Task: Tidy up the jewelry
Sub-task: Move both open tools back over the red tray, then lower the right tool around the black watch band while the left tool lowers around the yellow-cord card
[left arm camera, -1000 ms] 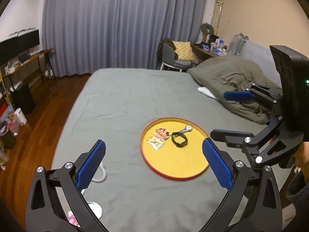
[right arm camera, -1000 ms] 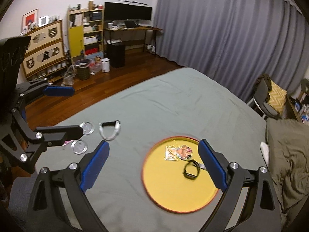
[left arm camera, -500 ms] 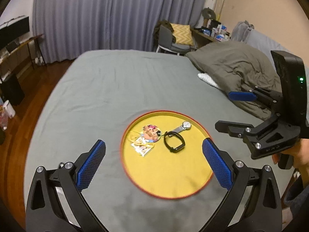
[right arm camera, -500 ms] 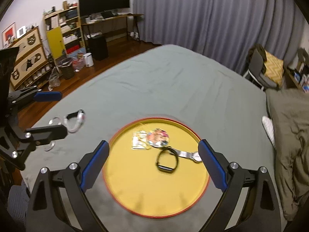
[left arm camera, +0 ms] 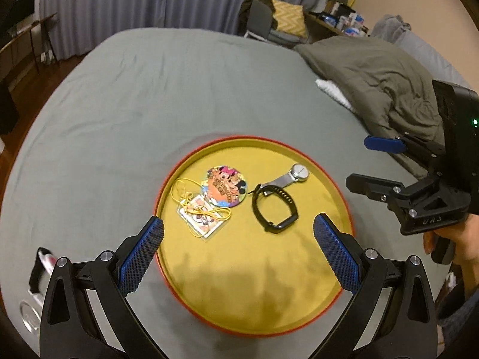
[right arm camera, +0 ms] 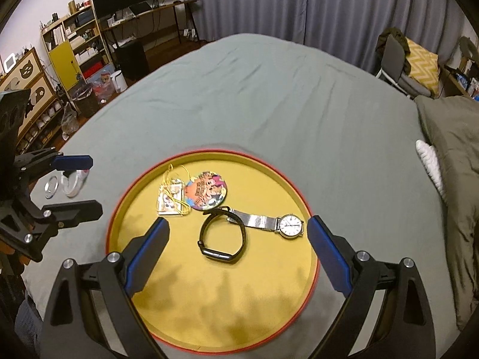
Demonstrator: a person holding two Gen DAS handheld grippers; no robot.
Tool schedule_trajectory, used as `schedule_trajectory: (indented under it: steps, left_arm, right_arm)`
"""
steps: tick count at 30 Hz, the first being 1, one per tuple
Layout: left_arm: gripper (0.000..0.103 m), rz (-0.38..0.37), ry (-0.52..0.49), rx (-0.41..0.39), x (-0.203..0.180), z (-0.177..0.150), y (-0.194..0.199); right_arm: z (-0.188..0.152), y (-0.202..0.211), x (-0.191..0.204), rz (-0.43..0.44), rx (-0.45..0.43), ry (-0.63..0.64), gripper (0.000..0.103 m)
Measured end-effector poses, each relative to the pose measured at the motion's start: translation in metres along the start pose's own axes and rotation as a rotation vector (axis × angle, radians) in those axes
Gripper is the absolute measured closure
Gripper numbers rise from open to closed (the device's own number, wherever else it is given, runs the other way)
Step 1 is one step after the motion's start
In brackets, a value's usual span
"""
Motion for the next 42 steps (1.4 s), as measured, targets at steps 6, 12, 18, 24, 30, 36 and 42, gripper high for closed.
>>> schedule_trajectory:
  steps: [6, 12, 18, 24, 30, 36, 42]
  left_arm:
    - [0.005, 0.004, 0.011, 0.032, 0.009, 0.003, -0.031]
    - [0.005, 0.023, -0.005, 0.077, 0.014, 0.002, -0.063]
    - [0.005, 0.039, -0.014, 0.118, 0.021, -0.001, -0.089]
    - [0.005, 0.063, -0.048, 0.147, 0.022, -0.003, -0.111]
    - [0.005, 0.087, -0.081, 0.181, 0.023, -0.006, -0.13]
    - [0.005, 0.104, -0.084, 0.197, 0.028, -0.009, -0.142]
    - [0.005, 0.118, -0.095, 0.213, 0.035, -0.014, -0.151]
  right_arm:
    - [-0.002, -0.025, -0.007, 0.015, 0.026, -0.011, 0.014]
    - [-0.004, -0.048, -0.01, 0.021, 0.054, -0.013, 0.014]
    - [-0.009, -0.068, -0.016, 0.021, 0.086, -0.012, 0.014]
    - [-0.016, -0.084, -0.023, 0.028, 0.12, -0.031, 0.014]
    - [-0.024, -0.097, -0.025, 0.036, 0.146, -0.036, 0.014]
    - [-0.029, -0.106, -0.019, 0.046, 0.159, -0.023, 0.014]
    - [-0.032, -0.111, -0.013, 0.038, 0.165, 0.017, 0.014]
Point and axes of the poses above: each gripper's, at about its wrist camera, not at the fingertips, and y roughly against the way its jaws point, x to its left, z to its top, the point moved 1 cm from there along -y, roughly the way its jaws point, and after that the axes turned 6 degrees about -z, right-handed, at the moved point
